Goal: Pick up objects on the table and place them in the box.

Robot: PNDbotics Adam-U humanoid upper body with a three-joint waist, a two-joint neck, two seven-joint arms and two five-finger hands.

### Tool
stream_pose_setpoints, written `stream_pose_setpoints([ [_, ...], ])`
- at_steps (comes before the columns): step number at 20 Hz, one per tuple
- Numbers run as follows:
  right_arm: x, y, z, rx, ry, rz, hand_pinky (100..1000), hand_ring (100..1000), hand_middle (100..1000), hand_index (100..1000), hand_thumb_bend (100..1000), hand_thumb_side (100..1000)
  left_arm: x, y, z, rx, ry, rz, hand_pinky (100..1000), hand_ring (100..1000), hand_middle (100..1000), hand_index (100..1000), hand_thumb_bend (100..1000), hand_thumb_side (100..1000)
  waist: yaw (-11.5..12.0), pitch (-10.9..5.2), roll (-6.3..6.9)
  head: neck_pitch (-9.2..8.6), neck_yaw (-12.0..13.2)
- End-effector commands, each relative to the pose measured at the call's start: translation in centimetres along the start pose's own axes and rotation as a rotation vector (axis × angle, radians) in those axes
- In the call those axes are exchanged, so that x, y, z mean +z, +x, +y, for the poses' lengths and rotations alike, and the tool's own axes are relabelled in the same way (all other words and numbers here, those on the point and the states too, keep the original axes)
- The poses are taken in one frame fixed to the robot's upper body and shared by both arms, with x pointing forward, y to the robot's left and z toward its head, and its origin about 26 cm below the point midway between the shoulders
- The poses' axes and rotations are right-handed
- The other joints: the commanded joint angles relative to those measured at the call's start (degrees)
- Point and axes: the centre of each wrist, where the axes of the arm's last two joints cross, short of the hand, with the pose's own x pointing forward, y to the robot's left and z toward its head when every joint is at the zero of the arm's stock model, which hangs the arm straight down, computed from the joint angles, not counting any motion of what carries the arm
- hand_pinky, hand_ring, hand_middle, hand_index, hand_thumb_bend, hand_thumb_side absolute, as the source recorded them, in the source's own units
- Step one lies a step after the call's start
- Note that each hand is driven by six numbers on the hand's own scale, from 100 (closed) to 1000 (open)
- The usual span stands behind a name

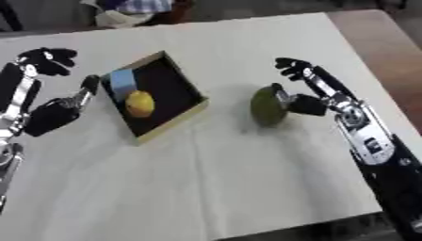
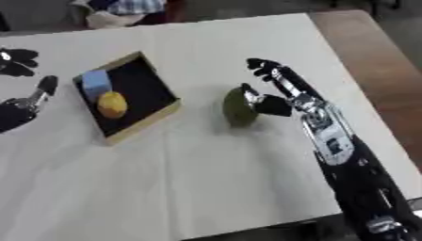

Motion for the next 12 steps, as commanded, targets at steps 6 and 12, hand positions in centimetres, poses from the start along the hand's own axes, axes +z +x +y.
stream_pose_setpoints([
  [6,-0.2,-0.1,-1.4,0.212,0.177,0.025,877,898,870,937,100,425,0.0,0.1,0.7,-0.004,0.020,-0.009,728,646,643,812,323,661,0.1,-1.81,-0.46,-0.14,-0.3],
  [12,-0.2,0.8,-2.9,0.348,0.208,0.015,827,796,609,643,100,255,0.1,0.1,0.7,-0.002,0.019,-0.007,728,645,642,812,313,668,0.0,-1.85,-0.49,-0.14,-0.3],
])
